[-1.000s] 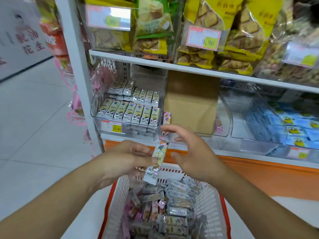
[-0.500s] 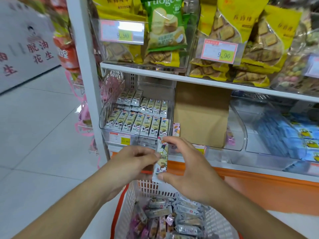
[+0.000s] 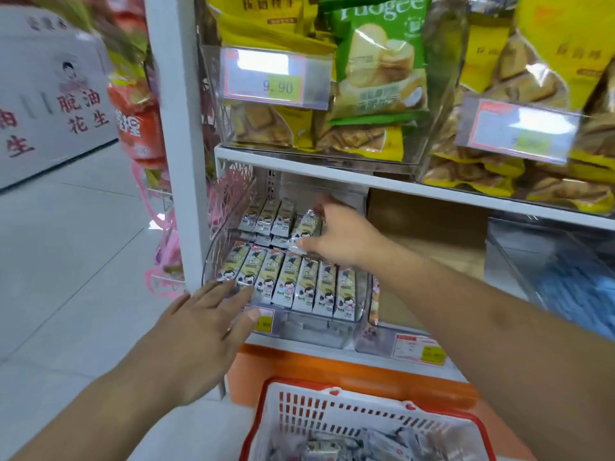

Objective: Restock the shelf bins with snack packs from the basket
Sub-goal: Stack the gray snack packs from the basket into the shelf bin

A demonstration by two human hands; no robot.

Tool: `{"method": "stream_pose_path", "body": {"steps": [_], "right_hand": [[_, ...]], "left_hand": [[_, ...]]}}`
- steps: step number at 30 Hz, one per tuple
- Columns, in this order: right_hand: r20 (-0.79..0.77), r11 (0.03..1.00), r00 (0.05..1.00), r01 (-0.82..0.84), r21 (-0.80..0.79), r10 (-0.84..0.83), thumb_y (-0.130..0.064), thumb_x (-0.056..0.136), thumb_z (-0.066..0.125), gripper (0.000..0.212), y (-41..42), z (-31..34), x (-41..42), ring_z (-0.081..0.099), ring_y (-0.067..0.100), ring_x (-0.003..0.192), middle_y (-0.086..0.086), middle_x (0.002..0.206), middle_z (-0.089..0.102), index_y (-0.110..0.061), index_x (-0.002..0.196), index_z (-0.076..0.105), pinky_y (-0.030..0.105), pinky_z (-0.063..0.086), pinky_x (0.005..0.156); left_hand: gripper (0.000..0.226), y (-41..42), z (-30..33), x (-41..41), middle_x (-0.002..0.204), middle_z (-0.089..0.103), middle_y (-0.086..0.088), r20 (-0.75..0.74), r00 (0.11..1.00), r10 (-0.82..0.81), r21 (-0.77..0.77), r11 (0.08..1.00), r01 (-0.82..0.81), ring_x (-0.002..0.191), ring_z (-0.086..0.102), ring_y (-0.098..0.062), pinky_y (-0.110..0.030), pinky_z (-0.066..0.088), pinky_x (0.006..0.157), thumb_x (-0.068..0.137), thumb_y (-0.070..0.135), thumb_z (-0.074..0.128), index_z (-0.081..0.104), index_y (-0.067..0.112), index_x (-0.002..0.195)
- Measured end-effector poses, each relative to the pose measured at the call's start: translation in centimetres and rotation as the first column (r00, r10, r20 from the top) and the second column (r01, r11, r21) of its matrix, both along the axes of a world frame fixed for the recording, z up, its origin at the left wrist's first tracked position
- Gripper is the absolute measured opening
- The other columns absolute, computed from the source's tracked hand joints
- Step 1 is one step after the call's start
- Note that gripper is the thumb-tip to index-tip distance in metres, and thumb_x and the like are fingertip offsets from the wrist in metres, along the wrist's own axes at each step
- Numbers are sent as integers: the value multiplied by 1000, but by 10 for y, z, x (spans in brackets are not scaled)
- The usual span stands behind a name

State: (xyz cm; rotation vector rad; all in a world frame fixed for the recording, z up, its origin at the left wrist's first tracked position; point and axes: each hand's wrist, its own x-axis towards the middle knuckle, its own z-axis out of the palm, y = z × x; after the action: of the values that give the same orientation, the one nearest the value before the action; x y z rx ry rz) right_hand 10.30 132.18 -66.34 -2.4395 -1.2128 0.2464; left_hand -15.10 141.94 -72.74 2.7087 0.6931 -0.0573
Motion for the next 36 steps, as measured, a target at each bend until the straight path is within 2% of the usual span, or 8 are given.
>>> {"method": "stream_pose_path", "body": {"steps": [2,6,13,17,22,29,33,36], "right_hand": [[15,999,1000,-3,-46,3,-48,89,80,83,22,-3,14,63,20,95,7,143,56,-16,152,37,32,51,74],[-50,995,998,42,-88,-47,-47,90,78,90,46,-11,35,59,22,117,3,157,46,-26,162,28,28,45,79],[-56,989,998,21,-144,-29,-36,98,72,84,50,-11,37,61,18,99,4,157,47,-30,164,22,31,50,71],[-15,979,1000,-10,-205,7,-41,102,66,84,48,-12,34,62,30,121,9,156,49,-31,166,13,43,55,101],[-4,978,1000,-30,-206,30,-42,101,66,87,44,-9,31,60,31,126,11,158,47,-29,167,11,41,53,104],[30,993,993,-109,-40,111,-45,103,63,74,-4,8,2,44,25,146,3,164,41,-23,164,28,22,35,104],[11,982,990,-144,125,144,-42,100,67,50,-62,10,-35,57,5,118,-6,141,57,-26,146,52,29,45,103],[3,956,980,-195,219,199,-28,99,71,30,-115,-5,-66,58,-3,104,-10,118,63,-22,127,63,16,43,88]], "left_hand": [[103,0,1,2,170,4,22,-3,1000,6,-14,1000,-6,156,-5,0,-35,2,129,66,85,-21,7,52,159],[114,4,-3,4,170,5,23,-18,1000,-11,5,1000,11,156,-7,1,-37,4,129,60,88,-31,7,51,160],[101,3,1,3,169,3,26,-25,1000,-9,-11,1000,9,155,-10,2,-36,0,129,67,80,-22,5,53,160],[101,0,5,2,169,1,26,-17,1000,2,-47,999,-3,155,-12,2,-34,-5,128,66,82,-21,5,53,160],[102,-2,8,2,169,0,25,-18,1000,2,-36,999,-3,155,-10,0,-36,-3,129,66,82,-20,5,52,160],[73,-25,27,0,162,30,23,201,979,-7,-60,998,20,150,22,-3,-26,19,125,95,74,12,34,41,157],[48,-57,38,-6,142,50,23,327,945,-2,-119,992,43,133,44,-3,-22,36,107,104,55,34,53,37,144],[40,-82,29,-8,131,59,17,334,942,-33,-164,982,93,124,52,-5,-25,41,104,106,49,40,62,33,135]]}}
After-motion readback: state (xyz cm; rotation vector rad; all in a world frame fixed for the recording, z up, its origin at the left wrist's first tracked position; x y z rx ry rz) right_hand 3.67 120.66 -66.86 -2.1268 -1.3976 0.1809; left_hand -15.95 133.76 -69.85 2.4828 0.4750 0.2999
